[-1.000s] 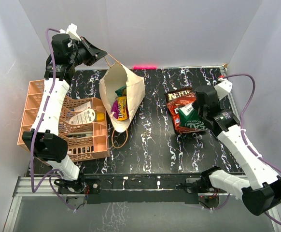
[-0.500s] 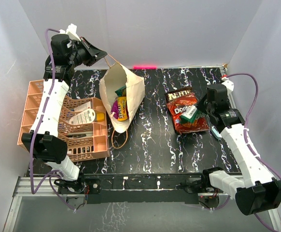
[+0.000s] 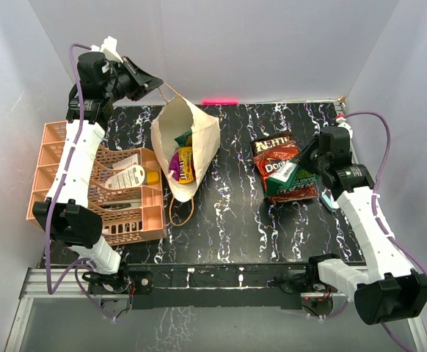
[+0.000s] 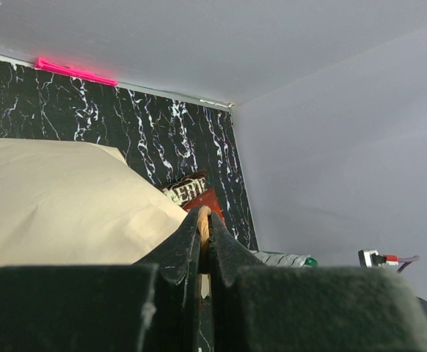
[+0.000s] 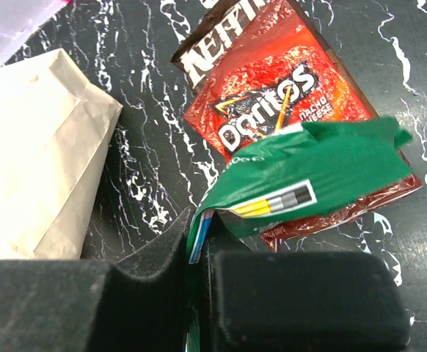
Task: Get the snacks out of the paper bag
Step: Place the snack at the center of the board.
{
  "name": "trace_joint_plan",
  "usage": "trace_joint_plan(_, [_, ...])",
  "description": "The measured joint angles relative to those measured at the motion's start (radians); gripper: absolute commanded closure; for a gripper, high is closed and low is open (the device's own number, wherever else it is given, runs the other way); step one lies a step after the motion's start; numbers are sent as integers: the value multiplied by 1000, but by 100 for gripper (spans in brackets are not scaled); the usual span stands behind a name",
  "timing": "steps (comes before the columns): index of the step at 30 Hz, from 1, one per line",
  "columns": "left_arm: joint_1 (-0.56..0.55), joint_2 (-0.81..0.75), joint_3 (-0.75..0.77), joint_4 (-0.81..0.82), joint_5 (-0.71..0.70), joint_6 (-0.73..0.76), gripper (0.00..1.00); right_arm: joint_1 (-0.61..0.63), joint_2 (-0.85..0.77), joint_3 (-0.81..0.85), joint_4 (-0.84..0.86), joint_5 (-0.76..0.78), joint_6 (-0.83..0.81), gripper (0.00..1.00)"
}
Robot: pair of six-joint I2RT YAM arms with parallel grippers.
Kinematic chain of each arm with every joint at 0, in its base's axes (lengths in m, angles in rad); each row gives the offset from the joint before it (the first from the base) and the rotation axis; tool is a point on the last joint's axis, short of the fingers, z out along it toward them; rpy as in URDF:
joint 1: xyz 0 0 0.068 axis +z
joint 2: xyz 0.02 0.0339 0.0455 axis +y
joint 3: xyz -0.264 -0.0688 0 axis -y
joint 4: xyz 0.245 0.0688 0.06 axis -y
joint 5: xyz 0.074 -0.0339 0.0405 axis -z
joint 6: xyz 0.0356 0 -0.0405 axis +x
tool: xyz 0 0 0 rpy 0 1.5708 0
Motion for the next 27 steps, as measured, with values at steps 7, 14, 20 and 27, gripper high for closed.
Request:
trace_joint_plan(7, [0, 0, 0, -1, 0, 5, 100, -43, 58, -13, 10, -31, -8, 93])
trace_joint_plan(14, [0, 0, 0, -1, 1, 4, 100, -69, 108, -35, 71, -39, 0, 86])
trace_joint_plan(20, [0, 0, 0, -1, 1, 4, 100, -72, 270, -5, 155, -56, 33, 72])
trace_joint_plan(27, [0, 0, 0, -1, 1, 5, 100, -72, 492, 108, 249, -105, 51, 57])
